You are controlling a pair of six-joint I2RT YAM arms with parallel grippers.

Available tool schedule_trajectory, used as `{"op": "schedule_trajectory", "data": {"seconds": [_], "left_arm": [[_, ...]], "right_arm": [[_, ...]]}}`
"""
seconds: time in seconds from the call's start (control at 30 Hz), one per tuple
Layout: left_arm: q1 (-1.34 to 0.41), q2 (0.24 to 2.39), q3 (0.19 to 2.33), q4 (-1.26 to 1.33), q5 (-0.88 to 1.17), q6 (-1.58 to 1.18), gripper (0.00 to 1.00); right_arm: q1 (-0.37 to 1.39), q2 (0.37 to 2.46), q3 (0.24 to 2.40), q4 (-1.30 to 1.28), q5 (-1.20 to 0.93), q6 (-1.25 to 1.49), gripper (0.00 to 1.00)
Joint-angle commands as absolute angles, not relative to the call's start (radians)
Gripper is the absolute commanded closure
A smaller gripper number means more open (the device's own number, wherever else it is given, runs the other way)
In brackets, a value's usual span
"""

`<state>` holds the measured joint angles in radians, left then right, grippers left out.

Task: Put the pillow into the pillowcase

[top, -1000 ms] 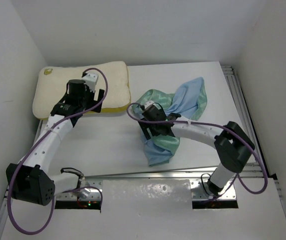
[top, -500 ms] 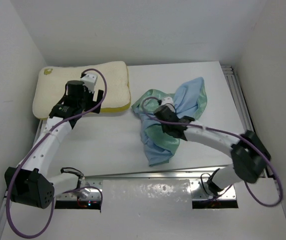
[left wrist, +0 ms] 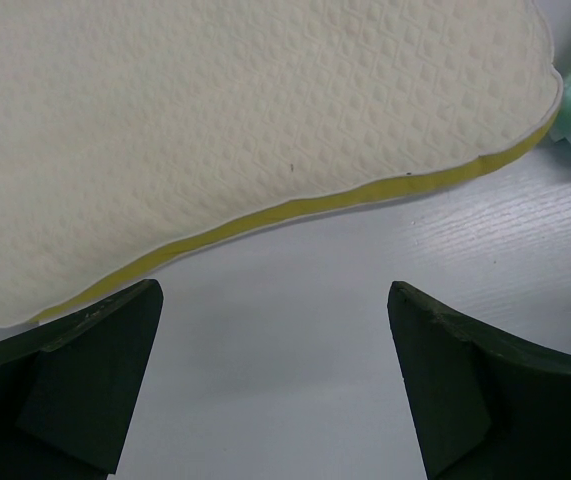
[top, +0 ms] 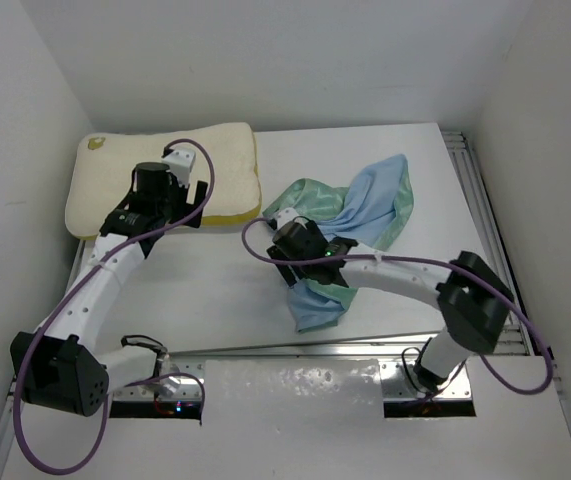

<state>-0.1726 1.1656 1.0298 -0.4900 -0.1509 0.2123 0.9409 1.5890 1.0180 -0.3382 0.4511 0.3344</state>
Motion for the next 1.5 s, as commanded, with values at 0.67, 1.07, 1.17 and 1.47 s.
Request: {"op": "schedule_trajectory", "data": {"seconds": [0.67, 1.07, 1.17, 1.47], "left_arm": [[-0.16, 1.152, 1.038, -0.465, -0.163, 0.229, 0.06], [-0.16, 1.184, 1.072, -0.46, -0.137, 0.232, 0.07], [-0.16, 1.187, 1.077, -0.46, -0.135, 0.236, 0.07], [-0.16, 1.158, 1.088, -0.471, -0.124, 0.207, 0.07]], "right_arm": [[0.786, 1.459, 0.851, -0.403, 0.73, 0.743, 1.0], [0.738, 0.805, 0.469, -1.242, 1.027, 1.835, 0.41], [0.738, 0.749, 0.514, -1.274, 1.084, 1.696, 0.19], [0.741, 1.087, 0.714, -0.304, 0.318, 0.292, 0.18]]}}
